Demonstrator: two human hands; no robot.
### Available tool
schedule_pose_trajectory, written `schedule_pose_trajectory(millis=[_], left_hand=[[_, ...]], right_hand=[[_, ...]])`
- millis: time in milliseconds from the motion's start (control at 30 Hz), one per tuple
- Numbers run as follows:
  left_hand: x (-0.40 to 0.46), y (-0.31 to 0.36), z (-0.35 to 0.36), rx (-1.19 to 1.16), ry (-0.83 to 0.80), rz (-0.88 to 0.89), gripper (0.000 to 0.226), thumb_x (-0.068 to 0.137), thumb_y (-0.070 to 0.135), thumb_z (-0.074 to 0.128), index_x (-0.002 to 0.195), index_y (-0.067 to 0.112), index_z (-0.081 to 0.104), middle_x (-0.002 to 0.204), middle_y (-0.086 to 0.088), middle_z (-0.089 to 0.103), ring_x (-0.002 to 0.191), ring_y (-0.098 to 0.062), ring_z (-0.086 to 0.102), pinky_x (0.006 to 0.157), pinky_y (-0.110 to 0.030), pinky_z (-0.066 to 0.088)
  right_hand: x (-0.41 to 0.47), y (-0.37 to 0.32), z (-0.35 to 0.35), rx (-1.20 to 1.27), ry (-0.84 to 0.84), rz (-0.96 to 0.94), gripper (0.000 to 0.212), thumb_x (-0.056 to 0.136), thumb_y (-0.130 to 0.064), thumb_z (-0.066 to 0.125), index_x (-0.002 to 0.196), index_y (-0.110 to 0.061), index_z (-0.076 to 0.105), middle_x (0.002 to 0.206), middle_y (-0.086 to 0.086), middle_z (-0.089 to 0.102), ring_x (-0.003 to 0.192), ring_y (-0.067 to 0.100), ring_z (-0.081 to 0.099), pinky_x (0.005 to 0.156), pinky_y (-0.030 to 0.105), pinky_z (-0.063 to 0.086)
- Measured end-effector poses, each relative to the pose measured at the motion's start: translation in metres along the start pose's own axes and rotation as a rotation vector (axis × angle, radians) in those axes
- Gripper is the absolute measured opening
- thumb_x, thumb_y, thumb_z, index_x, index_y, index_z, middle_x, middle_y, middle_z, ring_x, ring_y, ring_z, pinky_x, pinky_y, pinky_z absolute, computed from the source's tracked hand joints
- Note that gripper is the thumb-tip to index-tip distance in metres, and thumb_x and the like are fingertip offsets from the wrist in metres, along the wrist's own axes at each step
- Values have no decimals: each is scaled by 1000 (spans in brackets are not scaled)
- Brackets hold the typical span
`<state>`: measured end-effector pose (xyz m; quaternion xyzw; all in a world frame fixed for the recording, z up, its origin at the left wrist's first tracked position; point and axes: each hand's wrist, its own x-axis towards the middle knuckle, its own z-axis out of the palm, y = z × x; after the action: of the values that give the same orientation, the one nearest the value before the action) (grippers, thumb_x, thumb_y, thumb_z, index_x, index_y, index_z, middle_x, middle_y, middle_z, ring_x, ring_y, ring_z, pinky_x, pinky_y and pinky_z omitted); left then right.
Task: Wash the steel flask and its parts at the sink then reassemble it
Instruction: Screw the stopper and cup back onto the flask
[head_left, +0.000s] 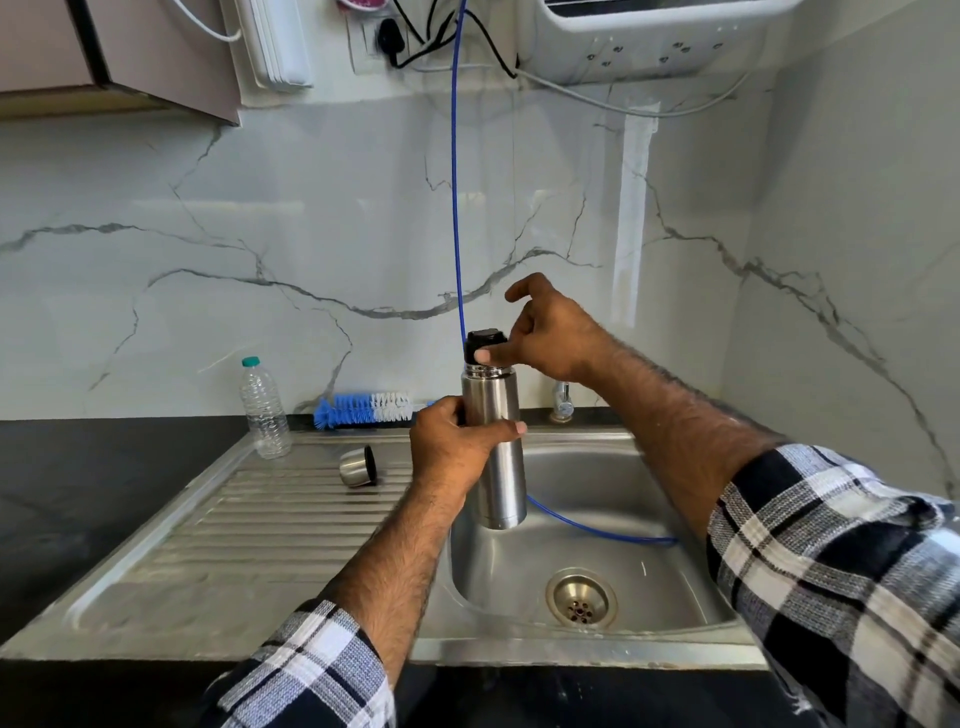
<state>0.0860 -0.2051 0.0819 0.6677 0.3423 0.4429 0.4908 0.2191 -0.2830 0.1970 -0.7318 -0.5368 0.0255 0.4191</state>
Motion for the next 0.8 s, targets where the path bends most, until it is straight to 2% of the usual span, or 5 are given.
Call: schedule_pose_trajectory(millis=[133, 300, 567, 700, 800], left_hand=[[3, -2, 1, 3, -32, 26, 45, 54, 22, 103, 89, 23, 75, 84, 8, 80, 78, -12, 78, 80, -39, 66], [3, 0, 7, 17, -90, 35, 52, 52, 24, 104, 96, 20, 77, 89, 7, 81, 82, -12, 78, 82, -41, 66], [-4, 2, 7, -47, -98, 20, 47, 55, 22, 103, 94, 20, 77, 87, 7, 81, 81, -14, 79, 82, -40, 66], [-4, 10, -12, -99, -317, 37, 46, 63, 10, 99, 103, 12, 78, 97, -4, 82, 95, -25, 79, 93, -48, 63], [-4, 13, -17, -70, -360, 34, 46, 62, 12, 100, 103, 12, 79, 97, -5, 82, 94, -25, 79, 93, -48, 63]], right_hand=[[2, 10, 3, 250, -150, 56, 76, 90, -29, 85, 153, -19, 44, 141, 1, 64, 124, 20, 65, 110, 45, 53], [4, 20, 10, 376, -131, 44, 40, 93, -23, 80, 131, -15, 69, 121, 1, 76, 114, 17, 72, 108, 42, 55], [0, 16, 21, 255, 18, 29, 72, 68, -56, 96, 125, -24, 67, 110, -2, 77, 103, 15, 75, 94, 41, 64], [-8, 18, 8, 445, -190, 41, 57, 74, -46, 92, 113, -8, 76, 102, 7, 79, 96, 23, 76, 98, 39, 58], [-12, 17, 12, 462, -152, 72, 44, 78, -41, 91, 100, -4, 79, 87, 5, 77, 84, 19, 74, 89, 39, 59]])
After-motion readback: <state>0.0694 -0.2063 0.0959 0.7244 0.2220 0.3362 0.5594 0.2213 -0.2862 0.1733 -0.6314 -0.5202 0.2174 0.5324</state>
